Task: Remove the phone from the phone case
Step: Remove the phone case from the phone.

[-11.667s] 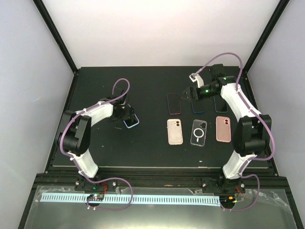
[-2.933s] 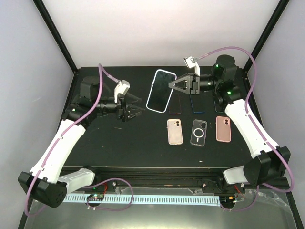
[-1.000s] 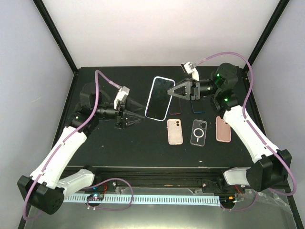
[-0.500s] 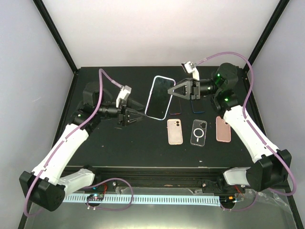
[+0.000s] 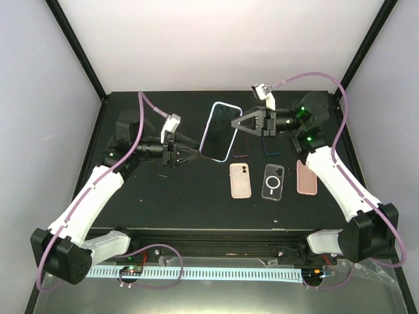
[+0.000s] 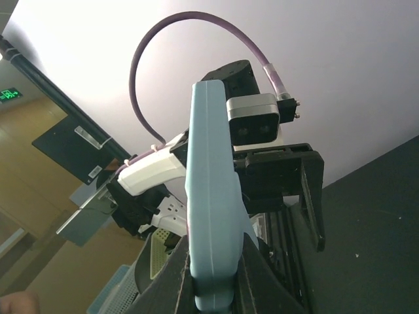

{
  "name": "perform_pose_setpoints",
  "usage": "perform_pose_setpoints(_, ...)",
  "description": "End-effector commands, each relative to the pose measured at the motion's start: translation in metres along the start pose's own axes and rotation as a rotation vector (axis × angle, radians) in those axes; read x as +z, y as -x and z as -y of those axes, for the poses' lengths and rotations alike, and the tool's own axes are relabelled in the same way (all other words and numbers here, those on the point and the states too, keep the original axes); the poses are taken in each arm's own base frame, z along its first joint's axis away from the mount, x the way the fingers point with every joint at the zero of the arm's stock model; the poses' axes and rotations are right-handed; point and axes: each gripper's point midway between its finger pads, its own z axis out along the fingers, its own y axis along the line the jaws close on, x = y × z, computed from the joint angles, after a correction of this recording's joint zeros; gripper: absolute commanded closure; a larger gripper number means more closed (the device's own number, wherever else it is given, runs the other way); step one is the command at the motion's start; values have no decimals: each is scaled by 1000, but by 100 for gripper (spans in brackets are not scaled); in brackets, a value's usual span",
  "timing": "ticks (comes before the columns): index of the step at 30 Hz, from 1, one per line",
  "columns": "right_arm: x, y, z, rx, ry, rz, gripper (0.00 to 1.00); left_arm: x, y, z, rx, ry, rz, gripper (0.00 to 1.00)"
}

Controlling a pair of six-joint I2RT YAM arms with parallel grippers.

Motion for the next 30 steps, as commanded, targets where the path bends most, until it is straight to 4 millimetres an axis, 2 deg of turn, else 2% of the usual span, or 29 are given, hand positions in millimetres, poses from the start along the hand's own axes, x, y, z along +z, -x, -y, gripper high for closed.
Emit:
perform_pose_setpoints(1,12,-21,-39,-69,91,-91,99,-3,15,-36,-31,166,39,38)
perform_pose_setpoints(5,22,-40,-23,-65,82,-148,99,-1,21,-32,-32,144,43,39)
perform_pose_setpoints(13,36,-71,14,39,79,-218,99,12,31,5,51,15,21,43)
perform_pose_setpoints(20,55,-98,26,109,117,-289,99,25,30,12,42,-50,5,49)
perform_pose_setpoints(25,60,-97,36,150,128,-301,99,30,43,19,-8,-126,28,58)
perform_pose_setpoints(30,62,-86,45,158,116,-292,99,30,40,12,-93,-135,52,73)
